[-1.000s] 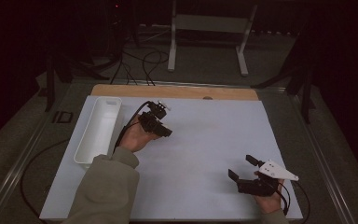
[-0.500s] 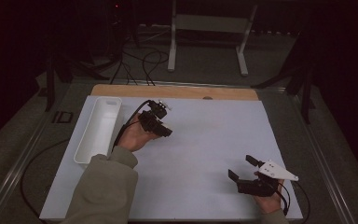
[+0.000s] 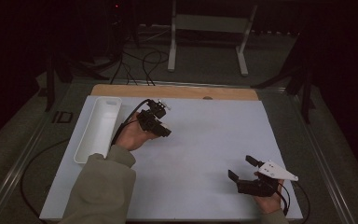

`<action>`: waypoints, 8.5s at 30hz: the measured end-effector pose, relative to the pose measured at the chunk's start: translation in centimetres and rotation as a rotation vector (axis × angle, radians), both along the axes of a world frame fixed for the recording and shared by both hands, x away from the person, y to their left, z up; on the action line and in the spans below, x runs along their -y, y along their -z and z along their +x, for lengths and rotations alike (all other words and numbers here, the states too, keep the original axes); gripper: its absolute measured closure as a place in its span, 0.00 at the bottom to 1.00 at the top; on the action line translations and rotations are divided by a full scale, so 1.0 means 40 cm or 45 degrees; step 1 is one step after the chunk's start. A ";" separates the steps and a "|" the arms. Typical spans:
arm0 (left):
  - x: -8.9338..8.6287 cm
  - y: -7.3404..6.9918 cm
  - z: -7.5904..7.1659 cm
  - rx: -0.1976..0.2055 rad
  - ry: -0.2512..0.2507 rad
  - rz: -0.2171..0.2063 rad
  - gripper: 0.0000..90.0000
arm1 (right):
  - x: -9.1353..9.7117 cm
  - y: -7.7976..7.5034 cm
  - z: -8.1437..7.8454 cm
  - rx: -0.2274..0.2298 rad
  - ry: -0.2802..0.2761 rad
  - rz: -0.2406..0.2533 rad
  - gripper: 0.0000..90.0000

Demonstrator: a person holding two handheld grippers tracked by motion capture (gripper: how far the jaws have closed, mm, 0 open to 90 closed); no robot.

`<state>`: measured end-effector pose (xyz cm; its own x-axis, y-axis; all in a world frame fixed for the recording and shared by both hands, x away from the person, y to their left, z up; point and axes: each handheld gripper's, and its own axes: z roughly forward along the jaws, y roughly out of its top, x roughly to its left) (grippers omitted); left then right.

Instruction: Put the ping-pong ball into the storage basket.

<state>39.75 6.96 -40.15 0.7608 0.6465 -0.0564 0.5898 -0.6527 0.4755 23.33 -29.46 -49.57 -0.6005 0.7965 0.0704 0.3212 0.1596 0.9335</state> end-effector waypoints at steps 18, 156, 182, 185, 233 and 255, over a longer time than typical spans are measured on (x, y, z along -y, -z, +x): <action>-0.010 -0.024 -0.011 0.013 0.023 0.017 0.57 | 0.001 0.000 0.000 0.003 0.001 0.001 0.08; -0.221 -0.097 -0.030 0.111 -0.155 0.077 0.57 | 0.001 0.002 -0.001 -0.005 0.003 0.000 0.08; -0.277 -0.098 -0.035 0.124 -0.203 0.095 0.57 | -0.001 0.003 -0.002 -0.008 0.002 -0.001 0.08; -0.282 -0.098 -0.033 0.124 -0.208 0.096 0.57 | -0.002 0.004 -0.002 -0.010 0.003 0.000 0.08; -0.349 -0.069 -0.024 0.123 -0.314 0.145 0.57 | -0.002 0.004 -0.003 -0.011 0.003 -0.004 0.08; -0.377 -0.054 -0.026 0.110 -0.320 0.153 0.57 | -0.002 0.003 -0.003 -0.014 0.005 -0.006 0.08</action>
